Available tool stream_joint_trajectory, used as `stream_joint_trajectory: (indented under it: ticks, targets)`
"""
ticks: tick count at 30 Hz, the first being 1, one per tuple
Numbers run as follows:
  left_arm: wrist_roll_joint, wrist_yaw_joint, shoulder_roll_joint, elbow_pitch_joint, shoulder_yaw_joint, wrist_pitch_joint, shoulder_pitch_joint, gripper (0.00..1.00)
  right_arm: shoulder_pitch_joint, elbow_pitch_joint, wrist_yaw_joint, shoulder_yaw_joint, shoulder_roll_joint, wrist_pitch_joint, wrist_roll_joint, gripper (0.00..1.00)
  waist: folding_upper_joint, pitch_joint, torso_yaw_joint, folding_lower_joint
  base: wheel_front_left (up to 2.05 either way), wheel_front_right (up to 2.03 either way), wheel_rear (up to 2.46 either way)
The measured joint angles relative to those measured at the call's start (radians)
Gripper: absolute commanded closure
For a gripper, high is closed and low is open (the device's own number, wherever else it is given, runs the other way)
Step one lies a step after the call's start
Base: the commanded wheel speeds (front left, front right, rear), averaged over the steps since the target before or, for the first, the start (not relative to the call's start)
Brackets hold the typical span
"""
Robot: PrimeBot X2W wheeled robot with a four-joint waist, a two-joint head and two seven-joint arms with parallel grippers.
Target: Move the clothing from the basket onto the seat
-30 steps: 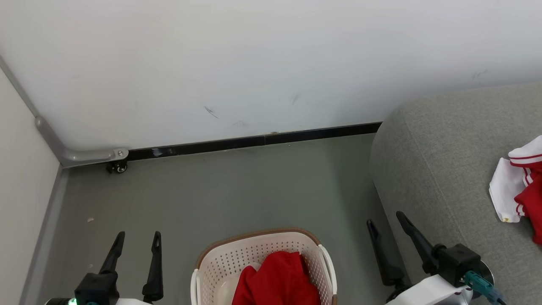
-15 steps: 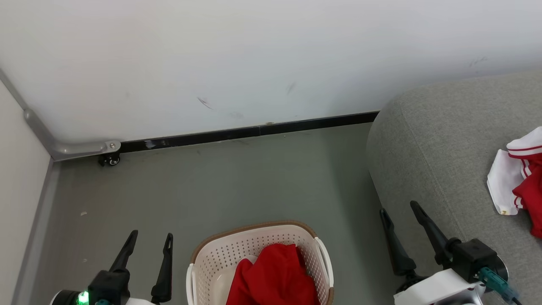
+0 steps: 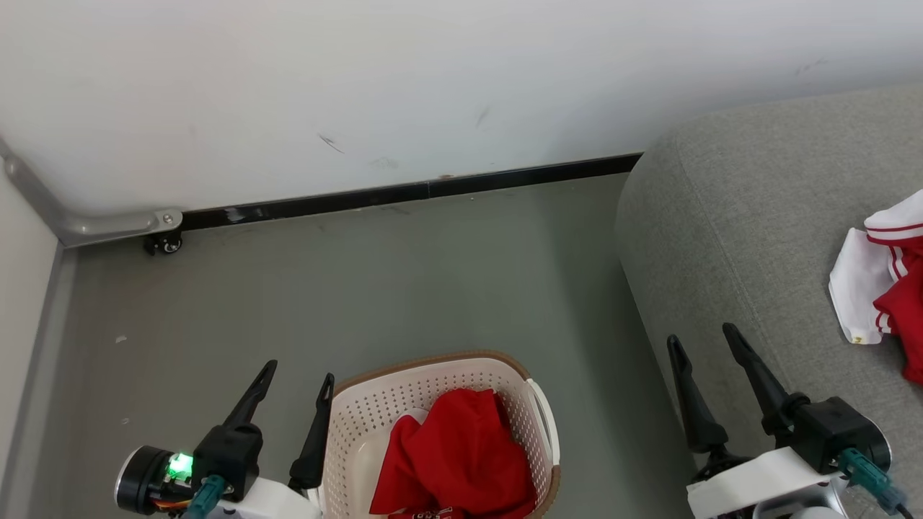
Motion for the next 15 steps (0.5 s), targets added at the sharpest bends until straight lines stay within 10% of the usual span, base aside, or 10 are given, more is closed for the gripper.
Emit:
stream_joint_trajectory:
  ticks: [15]
  targets:
    - [0.037,-0.075,-0.02,0.107,-0.08,0.036,-0.136,0.0,-0.005,-0.042,0.0,-0.024,0.002,-0.019,0.004,0.0,0.0,0.118,-0.038,-0.0001,0.0,0.0,0.0]
